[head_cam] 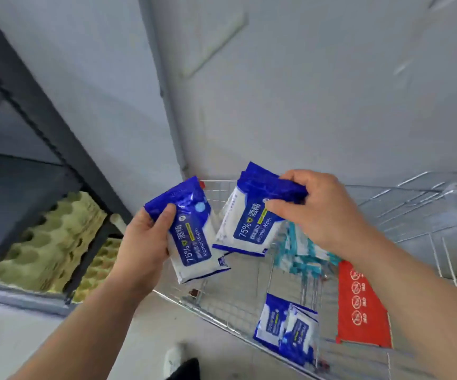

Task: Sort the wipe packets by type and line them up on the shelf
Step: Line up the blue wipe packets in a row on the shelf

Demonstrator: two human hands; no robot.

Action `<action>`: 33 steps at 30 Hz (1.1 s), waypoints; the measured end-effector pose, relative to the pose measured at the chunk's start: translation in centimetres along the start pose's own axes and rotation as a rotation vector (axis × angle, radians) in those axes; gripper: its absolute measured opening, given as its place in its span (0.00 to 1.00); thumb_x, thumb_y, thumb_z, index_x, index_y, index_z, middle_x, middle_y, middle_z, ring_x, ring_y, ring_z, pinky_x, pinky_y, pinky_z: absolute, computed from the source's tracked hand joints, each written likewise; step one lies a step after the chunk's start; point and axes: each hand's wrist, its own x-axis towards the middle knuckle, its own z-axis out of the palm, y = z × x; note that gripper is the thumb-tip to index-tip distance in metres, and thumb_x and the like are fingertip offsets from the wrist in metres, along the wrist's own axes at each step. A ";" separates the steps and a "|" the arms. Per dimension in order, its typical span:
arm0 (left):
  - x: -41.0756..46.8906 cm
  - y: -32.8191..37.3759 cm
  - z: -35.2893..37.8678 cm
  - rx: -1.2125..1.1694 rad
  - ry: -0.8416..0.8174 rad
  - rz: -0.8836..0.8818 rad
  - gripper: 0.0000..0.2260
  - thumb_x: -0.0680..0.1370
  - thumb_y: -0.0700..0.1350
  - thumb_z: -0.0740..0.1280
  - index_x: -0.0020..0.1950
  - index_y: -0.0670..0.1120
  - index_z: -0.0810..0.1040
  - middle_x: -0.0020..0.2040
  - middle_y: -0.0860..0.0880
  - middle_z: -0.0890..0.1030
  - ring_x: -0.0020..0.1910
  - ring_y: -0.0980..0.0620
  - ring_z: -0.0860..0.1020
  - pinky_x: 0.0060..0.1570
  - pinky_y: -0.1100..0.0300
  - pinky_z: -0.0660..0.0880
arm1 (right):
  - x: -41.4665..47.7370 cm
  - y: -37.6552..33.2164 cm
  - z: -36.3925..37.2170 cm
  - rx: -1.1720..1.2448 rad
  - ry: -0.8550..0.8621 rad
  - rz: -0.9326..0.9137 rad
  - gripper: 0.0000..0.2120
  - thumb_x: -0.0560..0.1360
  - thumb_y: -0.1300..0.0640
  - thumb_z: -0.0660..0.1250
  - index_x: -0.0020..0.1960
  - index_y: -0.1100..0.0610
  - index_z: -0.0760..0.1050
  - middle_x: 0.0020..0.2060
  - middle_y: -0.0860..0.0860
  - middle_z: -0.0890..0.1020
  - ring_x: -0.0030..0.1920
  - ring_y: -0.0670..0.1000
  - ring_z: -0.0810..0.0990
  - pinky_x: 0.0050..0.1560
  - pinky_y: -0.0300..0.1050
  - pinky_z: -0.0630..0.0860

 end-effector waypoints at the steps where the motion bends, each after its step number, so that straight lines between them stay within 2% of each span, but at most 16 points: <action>1: -0.7 1.4 -1.1 -0.001 0.033 0.029 0.07 0.81 0.46 0.63 0.56 0.47 0.77 0.49 0.43 0.85 0.47 0.43 0.84 0.49 0.43 0.79 | 0.3 -2.1 0.5 -0.007 -0.039 -0.036 0.10 0.70 0.63 0.73 0.39 0.50 0.77 0.27 0.41 0.79 0.27 0.39 0.74 0.30 0.28 0.68; 5: -3.0 6.5 -6.2 0.018 0.198 0.117 0.07 0.81 0.48 0.62 0.56 0.47 0.75 0.46 0.46 0.85 0.41 0.47 0.84 0.40 0.49 0.81 | 1.8 -9.8 3.3 -0.030 -0.123 -0.164 0.08 0.71 0.64 0.72 0.41 0.52 0.77 0.31 0.45 0.81 0.28 0.39 0.75 0.30 0.28 0.69; 9: -4.8 11.9 -12.7 -0.064 0.309 0.206 0.06 0.81 0.47 0.62 0.55 0.47 0.74 0.46 0.45 0.85 0.42 0.46 0.84 0.43 0.46 0.81 | 3.6 -18.2 7.7 0.006 -0.176 -0.281 0.08 0.72 0.64 0.72 0.42 0.52 0.77 0.33 0.43 0.81 0.28 0.36 0.77 0.29 0.25 0.69; 16: -7.9 20.7 -28.1 -0.129 0.469 0.383 0.05 0.82 0.46 0.60 0.52 0.47 0.74 0.40 0.49 0.85 0.36 0.51 0.84 0.34 0.55 0.79 | 5.5 -31.7 20.3 0.039 -0.221 -0.441 0.04 0.72 0.62 0.72 0.44 0.58 0.77 0.36 0.46 0.83 0.32 0.39 0.80 0.31 0.31 0.72; 19: -8.7 23.8 -36.3 -0.164 0.518 0.400 0.05 0.83 0.45 0.59 0.54 0.46 0.74 0.40 0.47 0.84 0.32 0.52 0.83 0.27 0.59 0.77 | 5.6 -37.2 26.8 0.032 -0.226 -0.487 0.05 0.72 0.60 0.72 0.45 0.58 0.77 0.37 0.47 0.83 0.32 0.39 0.79 0.29 0.31 0.70; 24: -9.2 28.2 -49.1 -0.176 0.585 0.371 0.07 0.82 0.39 0.56 0.58 0.41 0.71 0.41 0.43 0.81 0.30 0.50 0.80 0.26 0.59 0.76 | 5.8 -44.7 37.2 0.047 -0.240 -0.519 0.05 0.73 0.60 0.72 0.43 0.56 0.75 0.36 0.46 0.82 0.33 0.38 0.80 0.28 0.27 0.69; 27: -8.9 30.0 -55.0 -0.176 0.626 0.378 0.05 0.81 0.37 0.54 0.53 0.41 0.69 0.37 0.44 0.78 0.26 0.53 0.78 0.22 0.63 0.72 | 6.5 -48.1 42.5 0.037 -0.258 -0.511 0.04 0.73 0.60 0.71 0.45 0.59 0.76 0.38 0.48 0.83 0.36 0.43 0.82 0.29 0.30 0.73; 30: -7.9 31.3 -59.7 -0.225 0.672 0.359 0.07 0.81 0.36 0.54 0.46 0.44 0.69 0.37 0.45 0.78 0.29 0.51 0.78 0.25 0.62 0.73 | 7.8 -50.8 47.3 0.017 -0.271 -0.495 0.03 0.73 0.62 0.69 0.45 0.61 0.76 0.39 0.52 0.84 0.40 0.49 0.83 0.35 0.40 0.77; 33: -5.8 32.5 -64.0 -0.276 0.704 0.332 0.05 0.81 0.36 0.55 0.49 0.43 0.69 0.41 0.43 0.78 0.35 0.48 0.78 0.33 0.56 0.75 | 9.9 -53.0 51.8 0.019 -0.277 -0.481 0.03 0.73 0.62 0.69 0.46 0.61 0.76 0.40 0.54 0.84 0.39 0.51 0.83 0.36 0.44 0.77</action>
